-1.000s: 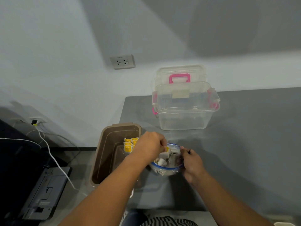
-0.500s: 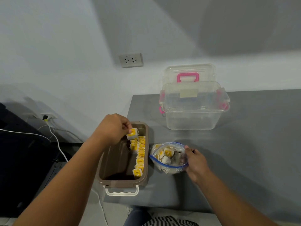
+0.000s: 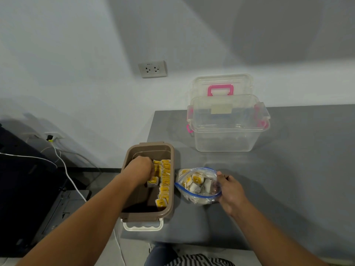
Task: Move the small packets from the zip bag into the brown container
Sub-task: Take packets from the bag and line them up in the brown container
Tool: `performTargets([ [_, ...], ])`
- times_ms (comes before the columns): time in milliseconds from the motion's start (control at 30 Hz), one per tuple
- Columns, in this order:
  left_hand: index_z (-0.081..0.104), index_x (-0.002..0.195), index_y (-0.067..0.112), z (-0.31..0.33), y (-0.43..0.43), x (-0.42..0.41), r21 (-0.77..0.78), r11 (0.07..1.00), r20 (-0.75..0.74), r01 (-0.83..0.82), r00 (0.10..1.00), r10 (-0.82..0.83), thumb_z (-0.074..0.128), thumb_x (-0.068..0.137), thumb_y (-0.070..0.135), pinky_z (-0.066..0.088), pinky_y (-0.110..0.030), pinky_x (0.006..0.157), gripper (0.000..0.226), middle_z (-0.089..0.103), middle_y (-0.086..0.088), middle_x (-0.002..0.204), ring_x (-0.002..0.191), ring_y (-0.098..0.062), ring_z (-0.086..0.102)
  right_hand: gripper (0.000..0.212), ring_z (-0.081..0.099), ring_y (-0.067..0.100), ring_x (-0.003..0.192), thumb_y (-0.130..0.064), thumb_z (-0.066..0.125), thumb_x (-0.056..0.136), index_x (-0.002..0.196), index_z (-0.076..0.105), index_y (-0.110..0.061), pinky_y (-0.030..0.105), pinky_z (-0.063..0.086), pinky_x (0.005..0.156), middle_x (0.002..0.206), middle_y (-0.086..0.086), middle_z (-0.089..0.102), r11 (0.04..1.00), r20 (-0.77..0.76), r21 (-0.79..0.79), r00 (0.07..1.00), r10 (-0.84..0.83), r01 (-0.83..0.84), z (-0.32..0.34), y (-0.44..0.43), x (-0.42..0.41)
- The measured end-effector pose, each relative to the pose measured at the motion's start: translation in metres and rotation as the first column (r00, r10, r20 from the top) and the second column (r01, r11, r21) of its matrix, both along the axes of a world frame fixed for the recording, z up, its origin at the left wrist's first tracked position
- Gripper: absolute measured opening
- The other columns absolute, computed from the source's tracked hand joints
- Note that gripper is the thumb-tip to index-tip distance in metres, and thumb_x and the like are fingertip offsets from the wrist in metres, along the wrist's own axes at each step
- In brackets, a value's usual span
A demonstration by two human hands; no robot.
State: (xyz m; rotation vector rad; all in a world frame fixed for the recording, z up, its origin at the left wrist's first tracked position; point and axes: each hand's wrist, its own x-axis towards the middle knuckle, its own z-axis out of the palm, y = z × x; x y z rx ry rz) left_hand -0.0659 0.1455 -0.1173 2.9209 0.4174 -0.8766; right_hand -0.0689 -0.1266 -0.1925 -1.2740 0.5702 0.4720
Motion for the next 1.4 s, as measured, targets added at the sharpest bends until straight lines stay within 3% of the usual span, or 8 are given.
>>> performTargets([
  [233,0.078,0.09,0.02,-0.015,0.003,0.008,0.031,0.999,0.033,0.008,0.999,-0.009,0.062,0.084,0.01,0.056,-0.039,0.092,0.02,0.073,-0.003,0.097,0.091,-0.023,0.068,0.027,0.069,0.037,0.098,-0.024,0.054,0.104,0.113,0.059,0.0,0.05,0.061,0.076,0.109,0.02,0.069,1.0,-0.011,-0.007,1.0,0.017,-0.017,0.005,-0.002,-0.004],
  [467,0.076,0.082,0.02,-0.021,0.006,0.004,0.02,1.0,0.1,0.019,0.995,-0.021,0.061,0.085,0.01,0.059,-0.037,0.087,0.018,0.072,-0.002,0.086,0.082,-0.021,0.068,0.029,0.069,0.036,0.095,-0.022,0.053,0.104,0.116,0.058,0.004,0.053,0.06,0.078,0.111,0.022,0.069,1.0,0.002,0.001,1.0,0.012,-0.012,0.008,-0.002,-0.007],
  [733,0.075,0.106,0.017,0.004,-0.003,0.001,-0.024,0.999,0.114,-0.032,0.993,0.034,0.064,0.089,0.013,0.053,-0.037,0.098,0.021,0.071,-0.006,0.107,0.099,-0.022,0.066,0.029,0.069,0.039,0.1,-0.024,0.054,0.104,0.115,0.058,0.003,0.058,0.058,0.087,0.109,0.021,0.069,1.0,0.008,-0.01,1.0,0.02,-0.02,0.007,-0.001,-0.007],
  [900,0.073,0.103,0.022,0.035,-0.022,-0.006,-0.14,0.989,0.356,-0.042,0.93,0.089,0.066,0.093,0.018,0.053,-0.026,0.085,0.013,0.072,0.001,0.102,0.09,-0.015,0.067,0.03,0.069,0.041,0.101,-0.025,0.055,0.104,0.113,0.058,0.003,0.064,0.056,0.087,0.109,0.022,0.069,0.999,0.008,-0.036,1.0,0.03,-0.03,0.004,0.001,-0.006],
  [1000,0.071,0.094,0.024,0.052,-0.044,-0.015,-0.276,0.961,0.479,0.022,0.87,0.118,0.067,0.093,0.023,0.048,-0.016,0.07,0.004,0.069,0.01,0.084,0.078,-0.005,0.064,0.025,0.068,0.036,0.096,-0.023,0.056,0.103,0.11,0.06,0.0,0.058,0.058,0.089,0.106,0.02,0.069,1.0,0.016,-0.023,1.0,0.016,-0.016,0.002,0.001,-0.006],
  [1067,0.071,0.093,0.025,0.057,-0.063,-0.02,-0.371,0.923,0.532,0.106,0.839,0.118,0.068,0.093,0.025,0.049,-0.016,0.073,0.003,0.067,0.011,0.082,0.077,-0.001,0.063,0.02,0.068,0.032,0.093,-0.022,0.057,0.102,0.105,0.061,-0.002,0.052,0.058,0.088,0.101,0.017,0.07,1.0,0.024,-0.01,1.0,0.007,-0.007,0.0,0.002,-0.005],
  [1200,0.073,0.1,0.023,0.044,-0.101,-0.023,-0.426,0.869,0.534,0.253,0.846,0.016,0.066,0.094,0.022,0.055,-0.021,0.082,0.009,0.07,0.011,0.09,0.083,-0.001,0.064,0.018,0.069,0.028,0.082,-0.021,0.057,0.103,0.094,0.059,-0.005,0.048,0.058,0.082,0.09,0.015,0.071,1.0,0.031,0.003,0.999,-0.011,0.011,-0.002,0.003,-0.002],
  [1400,0.073,0.112,0.018,0.003,-0.133,-0.017,-0.227,0.905,0.353,0.359,0.897,-0.267,0.056,0.097,0.012,0.055,-0.032,0.089,0.024,0.071,-0.002,0.111,0.096,-0.02,0.068,0.019,0.069,0.033,0.086,-0.022,0.056,0.103,0.096,0.06,-0.004,0.054,0.058,0.088,0.095,0.019,0.073,1.0,0.033,-0.002,0.999,-0.019,0.019,-0.001,0.0,-0.002],
])
